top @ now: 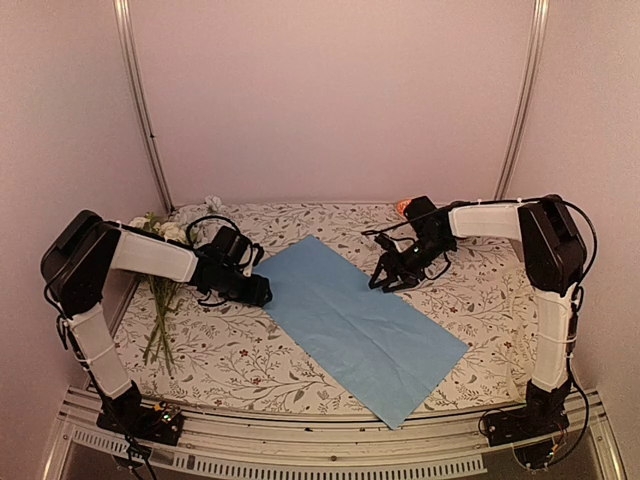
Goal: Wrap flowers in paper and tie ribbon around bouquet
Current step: Rotate the folded wrapping paper at the center of the board, then pick up the folded wrapping paper from the center of the board, then pass from the right arm to the left, then unfold the folded wrapping paper at the center of the board.
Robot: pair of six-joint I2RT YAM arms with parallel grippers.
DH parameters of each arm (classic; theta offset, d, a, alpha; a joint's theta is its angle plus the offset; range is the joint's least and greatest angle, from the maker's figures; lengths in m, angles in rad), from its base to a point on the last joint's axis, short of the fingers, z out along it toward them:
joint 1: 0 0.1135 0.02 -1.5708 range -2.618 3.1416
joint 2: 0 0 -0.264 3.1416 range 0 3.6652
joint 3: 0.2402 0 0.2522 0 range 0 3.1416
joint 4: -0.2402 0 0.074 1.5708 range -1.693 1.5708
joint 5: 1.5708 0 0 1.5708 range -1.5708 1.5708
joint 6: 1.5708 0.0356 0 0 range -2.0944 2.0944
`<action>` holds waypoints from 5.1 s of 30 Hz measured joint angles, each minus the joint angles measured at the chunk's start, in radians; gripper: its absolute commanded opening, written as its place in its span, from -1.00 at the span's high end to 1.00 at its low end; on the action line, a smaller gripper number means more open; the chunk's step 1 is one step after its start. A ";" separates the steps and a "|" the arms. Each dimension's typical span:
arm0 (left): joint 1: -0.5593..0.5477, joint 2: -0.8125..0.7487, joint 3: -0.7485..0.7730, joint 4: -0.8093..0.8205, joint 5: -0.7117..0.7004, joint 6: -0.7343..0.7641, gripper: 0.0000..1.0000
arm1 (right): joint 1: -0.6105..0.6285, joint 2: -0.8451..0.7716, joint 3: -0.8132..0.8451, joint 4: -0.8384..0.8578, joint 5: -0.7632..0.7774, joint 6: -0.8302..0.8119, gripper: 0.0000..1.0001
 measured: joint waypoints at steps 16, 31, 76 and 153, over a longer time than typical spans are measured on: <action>-0.105 -0.174 -0.154 -0.110 -0.033 -0.065 -0.29 | -0.021 0.052 0.079 -0.090 0.400 -0.021 -0.11; -0.108 -0.002 -0.008 -0.002 -0.051 -0.002 -0.33 | 0.026 0.037 -0.081 0.116 -0.019 -0.012 0.04; -0.151 -0.204 -0.021 0.051 -0.080 0.125 -0.68 | 0.198 -0.245 -0.265 0.572 -0.129 0.541 1.00; -0.098 -0.762 -0.668 0.354 -0.235 -0.767 1.00 | 0.063 -0.048 -0.038 0.018 0.488 0.161 -0.15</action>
